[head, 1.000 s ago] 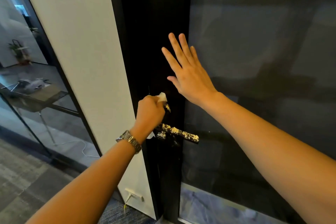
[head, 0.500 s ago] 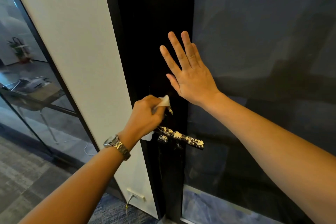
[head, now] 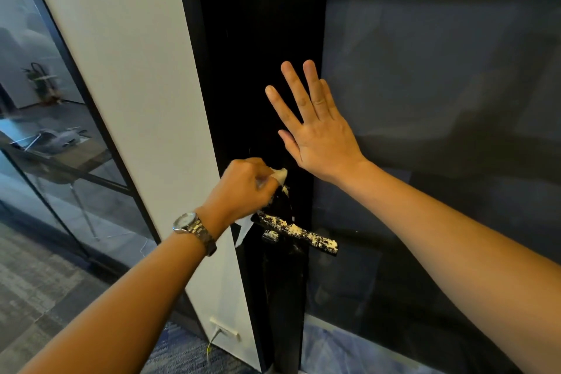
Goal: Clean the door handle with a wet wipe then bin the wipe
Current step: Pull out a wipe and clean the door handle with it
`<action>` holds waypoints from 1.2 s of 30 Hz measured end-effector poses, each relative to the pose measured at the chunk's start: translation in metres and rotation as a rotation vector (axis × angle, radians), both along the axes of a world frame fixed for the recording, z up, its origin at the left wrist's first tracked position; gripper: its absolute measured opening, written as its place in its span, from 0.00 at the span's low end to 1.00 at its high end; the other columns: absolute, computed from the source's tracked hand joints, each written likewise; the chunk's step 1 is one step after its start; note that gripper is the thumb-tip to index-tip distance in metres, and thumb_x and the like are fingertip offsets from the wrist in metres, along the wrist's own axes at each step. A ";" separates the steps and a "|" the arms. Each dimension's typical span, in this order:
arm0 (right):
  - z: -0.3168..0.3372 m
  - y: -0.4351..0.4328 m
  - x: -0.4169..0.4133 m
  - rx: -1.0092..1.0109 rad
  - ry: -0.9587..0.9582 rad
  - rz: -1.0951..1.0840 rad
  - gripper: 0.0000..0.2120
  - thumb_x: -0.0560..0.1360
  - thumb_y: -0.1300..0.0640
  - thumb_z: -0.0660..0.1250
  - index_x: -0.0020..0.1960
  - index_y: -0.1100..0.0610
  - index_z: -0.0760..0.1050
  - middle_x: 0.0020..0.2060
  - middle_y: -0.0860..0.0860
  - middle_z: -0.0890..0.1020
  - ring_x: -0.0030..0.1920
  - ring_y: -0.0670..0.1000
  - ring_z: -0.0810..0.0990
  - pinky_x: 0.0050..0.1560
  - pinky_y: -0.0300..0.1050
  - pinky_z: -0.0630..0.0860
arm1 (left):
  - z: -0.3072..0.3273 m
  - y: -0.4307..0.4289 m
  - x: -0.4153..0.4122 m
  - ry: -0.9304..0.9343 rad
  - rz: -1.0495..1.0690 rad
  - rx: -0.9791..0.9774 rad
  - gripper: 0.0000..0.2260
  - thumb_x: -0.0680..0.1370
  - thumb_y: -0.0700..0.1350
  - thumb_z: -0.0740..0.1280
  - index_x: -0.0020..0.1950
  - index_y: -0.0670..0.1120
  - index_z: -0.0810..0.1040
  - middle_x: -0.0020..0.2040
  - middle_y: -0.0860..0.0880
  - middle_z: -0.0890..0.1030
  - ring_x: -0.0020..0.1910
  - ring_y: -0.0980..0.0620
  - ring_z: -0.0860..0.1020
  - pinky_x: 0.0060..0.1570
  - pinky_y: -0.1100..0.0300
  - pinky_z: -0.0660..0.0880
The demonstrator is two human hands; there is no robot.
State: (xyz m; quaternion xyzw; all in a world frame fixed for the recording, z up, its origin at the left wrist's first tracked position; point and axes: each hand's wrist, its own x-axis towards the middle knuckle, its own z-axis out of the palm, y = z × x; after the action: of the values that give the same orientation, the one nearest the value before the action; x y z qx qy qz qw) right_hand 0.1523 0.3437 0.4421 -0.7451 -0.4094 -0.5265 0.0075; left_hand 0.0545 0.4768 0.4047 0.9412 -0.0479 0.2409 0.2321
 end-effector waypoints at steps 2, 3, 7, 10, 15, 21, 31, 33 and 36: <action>0.001 -0.001 0.000 -0.005 0.001 -0.009 0.28 0.78 0.48 0.59 0.75 0.57 0.59 0.73 0.62 0.62 0.73 0.66 0.58 0.72 0.56 0.56 | -0.004 -0.013 -0.002 0.047 -0.081 0.102 0.14 0.78 0.48 0.61 0.51 0.41 0.82 0.51 0.47 0.80 0.47 0.52 0.78 0.48 0.61 0.77; 0.001 -0.001 -0.001 -0.006 0.001 -0.008 0.28 0.78 0.48 0.59 0.75 0.57 0.60 0.73 0.62 0.62 0.73 0.66 0.58 0.72 0.56 0.56 | -0.005 -0.017 -0.004 0.084 -0.120 0.136 0.14 0.78 0.48 0.60 0.53 0.42 0.82 0.54 0.48 0.79 0.50 0.53 0.77 0.51 0.62 0.76; 0.001 0.000 -0.001 -0.014 0.016 0.012 0.28 0.78 0.49 0.59 0.75 0.57 0.59 0.74 0.62 0.61 0.73 0.66 0.56 0.73 0.56 0.55 | 0.000 -0.008 -0.004 0.013 -0.041 0.028 0.15 0.76 0.49 0.60 0.51 0.42 0.82 0.50 0.49 0.80 0.47 0.53 0.78 0.48 0.66 0.75; 0.001 -0.001 0.000 -0.019 0.006 -0.009 0.28 0.78 0.49 0.58 0.75 0.57 0.59 0.74 0.62 0.61 0.73 0.66 0.57 0.73 0.56 0.55 | -0.008 -0.014 -0.006 0.112 -0.110 0.135 0.15 0.77 0.48 0.60 0.56 0.42 0.80 0.58 0.47 0.78 0.56 0.52 0.75 0.55 0.66 0.72; 0.000 0.000 0.000 -0.023 0.008 -0.001 0.28 0.78 0.49 0.57 0.75 0.57 0.58 0.74 0.62 0.61 0.73 0.66 0.56 0.73 0.57 0.55 | -0.006 -0.003 -0.002 0.034 -0.032 -0.028 0.09 0.75 0.42 0.66 0.53 0.43 0.82 0.54 0.47 0.80 0.51 0.58 0.75 0.52 0.71 0.71; -0.001 -0.001 0.000 -0.016 0.004 0.005 0.28 0.78 0.49 0.58 0.75 0.57 0.58 0.74 0.62 0.61 0.73 0.65 0.56 0.73 0.56 0.54 | -0.005 -0.007 0.001 0.127 -0.084 0.032 0.12 0.77 0.47 0.64 0.53 0.43 0.82 0.56 0.49 0.80 0.57 0.56 0.75 0.58 0.65 0.71; 0.000 0.000 0.002 -0.021 0.007 0.000 0.28 0.78 0.49 0.57 0.75 0.56 0.58 0.74 0.61 0.61 0.73 0.66 0.57 0.73 0.57 0.56 | 0.000 0.004 0.003 0.047 -0.023 0.106 0.11 0.76 0.46 0.65 0.52 0.42 0.82 0.54 0.48 0.80 0.50 0.58 0.75 0.54 0.64 0.75; 0.000 0.000 0.002 -0.022 0.000 -0.006 0.28 0.78 0.48 0.57 0.75 0.56 0.58 0.74 0.61 0.61 0.73 0.66 0.57 0.73 0.57 0.55 | -0.005 -0.005 0.003 0.114 -0.088 0.185 0.11 0.76 0.45 0.65 0.55 0.42 0.81 0.56 0.48 0.79 0.52 0.56 0.76 0.54 0.66 0.74; -0.001 0.000 0.001 -0.020 0.002 -0.003 0.28 0.78 0.48 0.56 0.75 0.56 0.58 0.74 0.61 0.61 0.73 0.65 0.56 0.73 0.57 0.55 | -0.008 -0.010 0.004 0.224 -0.127 0.222 0.13 0.76 0.45 0.64 0.59 0.44 0.78 0.59 0.49 0.78 0.57 0.55 0.76 0.58 0.66 0.72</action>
State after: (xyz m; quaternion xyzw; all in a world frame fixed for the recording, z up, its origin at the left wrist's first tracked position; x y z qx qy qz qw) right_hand 0.1538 0.3440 0.4410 -0.7462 -0.4135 -0.5218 -0.0004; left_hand 0.0589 0.4666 0.3969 0.9771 -0.1075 0.1127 0.1453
